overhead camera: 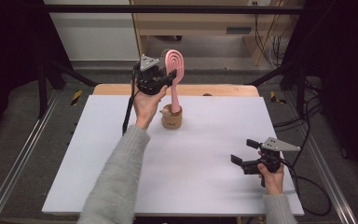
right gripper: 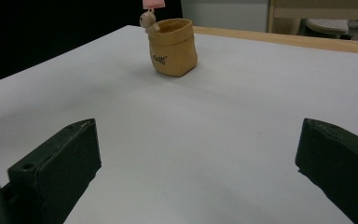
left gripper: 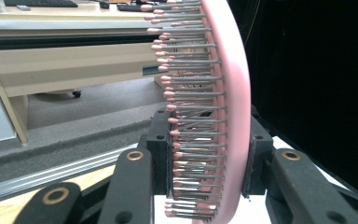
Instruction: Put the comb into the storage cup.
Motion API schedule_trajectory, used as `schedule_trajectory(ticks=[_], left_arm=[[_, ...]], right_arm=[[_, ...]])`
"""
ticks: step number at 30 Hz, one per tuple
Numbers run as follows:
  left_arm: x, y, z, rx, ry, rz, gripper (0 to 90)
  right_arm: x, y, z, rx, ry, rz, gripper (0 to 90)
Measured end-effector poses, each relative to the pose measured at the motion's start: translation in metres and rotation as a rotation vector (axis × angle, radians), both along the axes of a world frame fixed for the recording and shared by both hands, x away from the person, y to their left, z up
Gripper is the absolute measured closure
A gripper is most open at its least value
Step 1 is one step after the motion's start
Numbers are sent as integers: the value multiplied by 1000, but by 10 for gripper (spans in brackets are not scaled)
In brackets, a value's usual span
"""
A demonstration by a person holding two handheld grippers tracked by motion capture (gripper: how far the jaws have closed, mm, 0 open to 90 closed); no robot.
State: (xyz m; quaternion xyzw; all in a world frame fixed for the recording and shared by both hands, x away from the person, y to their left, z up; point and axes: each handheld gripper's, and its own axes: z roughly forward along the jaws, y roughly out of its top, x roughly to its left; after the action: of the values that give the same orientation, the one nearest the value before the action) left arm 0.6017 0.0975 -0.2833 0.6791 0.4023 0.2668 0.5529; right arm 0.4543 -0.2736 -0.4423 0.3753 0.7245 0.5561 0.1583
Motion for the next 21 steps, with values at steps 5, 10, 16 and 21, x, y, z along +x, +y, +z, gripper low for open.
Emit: schedule_trajectory(ticks=[5, 10, 16, 21], left_arm=[[5, -1, -3, 9, 6, 3, 634], [9, -3, -6, 23, 6, 6, 634], [14, -4, -9, 30, 5, 11, 634], [18, -5, -13, 41, 10, 17, 634]], right_arm=[[0, 0, 0, 0, -1, 0, 4], [0, 0, 0, -1, -2, -1, 4], [0, 0, 0, -4, 0, 0, 4], [0, 0, 0, -4, 0, 1, 4]])
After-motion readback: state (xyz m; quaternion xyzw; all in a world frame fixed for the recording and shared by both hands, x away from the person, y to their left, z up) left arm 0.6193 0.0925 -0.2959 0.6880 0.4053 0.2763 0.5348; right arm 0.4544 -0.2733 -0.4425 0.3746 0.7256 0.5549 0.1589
